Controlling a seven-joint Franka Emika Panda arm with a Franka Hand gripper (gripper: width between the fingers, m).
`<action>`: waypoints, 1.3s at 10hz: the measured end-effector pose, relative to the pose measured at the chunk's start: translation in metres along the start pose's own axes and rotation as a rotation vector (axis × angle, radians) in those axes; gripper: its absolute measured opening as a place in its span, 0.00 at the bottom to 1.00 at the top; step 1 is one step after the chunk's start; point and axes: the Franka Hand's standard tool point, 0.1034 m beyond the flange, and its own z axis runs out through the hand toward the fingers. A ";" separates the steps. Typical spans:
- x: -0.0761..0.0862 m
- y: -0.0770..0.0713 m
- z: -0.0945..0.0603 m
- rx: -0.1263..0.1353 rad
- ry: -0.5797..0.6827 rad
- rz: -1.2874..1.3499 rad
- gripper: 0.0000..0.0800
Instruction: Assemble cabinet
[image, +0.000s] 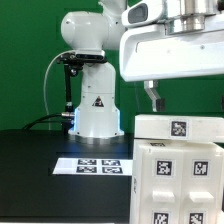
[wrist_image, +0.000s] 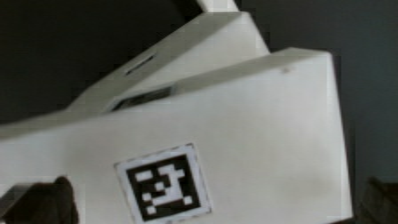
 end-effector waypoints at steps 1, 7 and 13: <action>0.000 0.000 0.000 0.000 0.000 -0.062 1.00; 0.005 0.002 -0.002 -0.042 -0.032 -0.823 1.00; 0.000 0.011 0.013 -0.107 -0.096 -1.376 1.00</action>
Offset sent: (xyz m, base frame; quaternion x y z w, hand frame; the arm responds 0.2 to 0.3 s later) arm 0.0180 0.0237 0.0069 0.0412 -0.0641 -0.4886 0.8692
